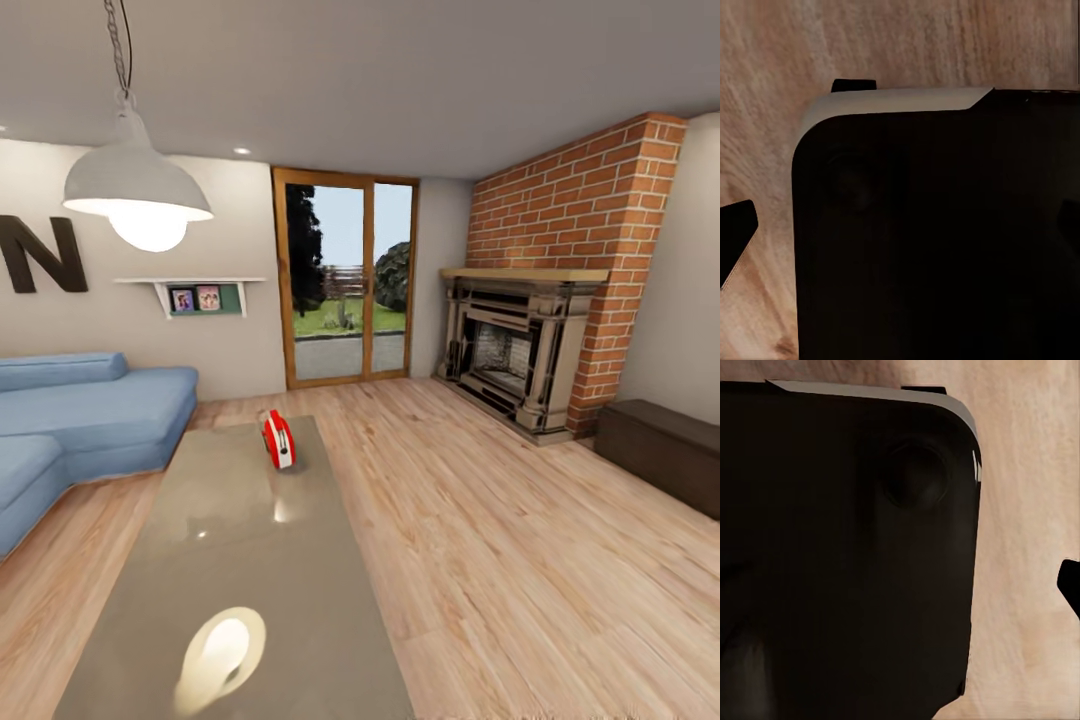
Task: Turn on the radio receiver that's on the table in the living room.
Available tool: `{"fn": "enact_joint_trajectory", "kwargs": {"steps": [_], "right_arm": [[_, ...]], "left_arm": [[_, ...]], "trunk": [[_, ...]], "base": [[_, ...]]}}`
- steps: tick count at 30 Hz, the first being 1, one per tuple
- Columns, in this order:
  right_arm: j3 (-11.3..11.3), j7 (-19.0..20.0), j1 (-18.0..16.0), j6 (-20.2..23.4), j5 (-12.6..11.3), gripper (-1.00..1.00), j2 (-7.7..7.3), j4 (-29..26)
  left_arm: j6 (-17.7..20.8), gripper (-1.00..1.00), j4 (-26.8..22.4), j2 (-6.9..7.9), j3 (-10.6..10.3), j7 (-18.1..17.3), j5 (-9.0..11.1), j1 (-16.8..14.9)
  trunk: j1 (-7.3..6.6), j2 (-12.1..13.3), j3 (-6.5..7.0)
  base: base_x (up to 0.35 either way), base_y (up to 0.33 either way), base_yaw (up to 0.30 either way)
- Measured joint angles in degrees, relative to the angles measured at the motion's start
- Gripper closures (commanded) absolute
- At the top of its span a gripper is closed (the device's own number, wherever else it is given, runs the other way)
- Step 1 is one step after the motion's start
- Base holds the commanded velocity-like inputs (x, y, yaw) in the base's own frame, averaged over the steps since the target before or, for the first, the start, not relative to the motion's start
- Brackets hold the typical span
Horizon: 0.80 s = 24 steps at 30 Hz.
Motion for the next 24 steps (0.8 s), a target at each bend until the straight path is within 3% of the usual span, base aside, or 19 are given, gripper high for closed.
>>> {"fn": "enact_joint_trajectory", "kwargs": {"steps": [24], "right_arm": [[0.0,0.3,0.0,0.0,0.0,-1.0,0.0,0.0]], "left_arm": [[0.0,-1.0,0.0,0.0,0.1,0.0,0.0,0.0]], "trunk": [[0.0,0.0,0.0]], "base": [[0.0,0.0,-0.289]]}}
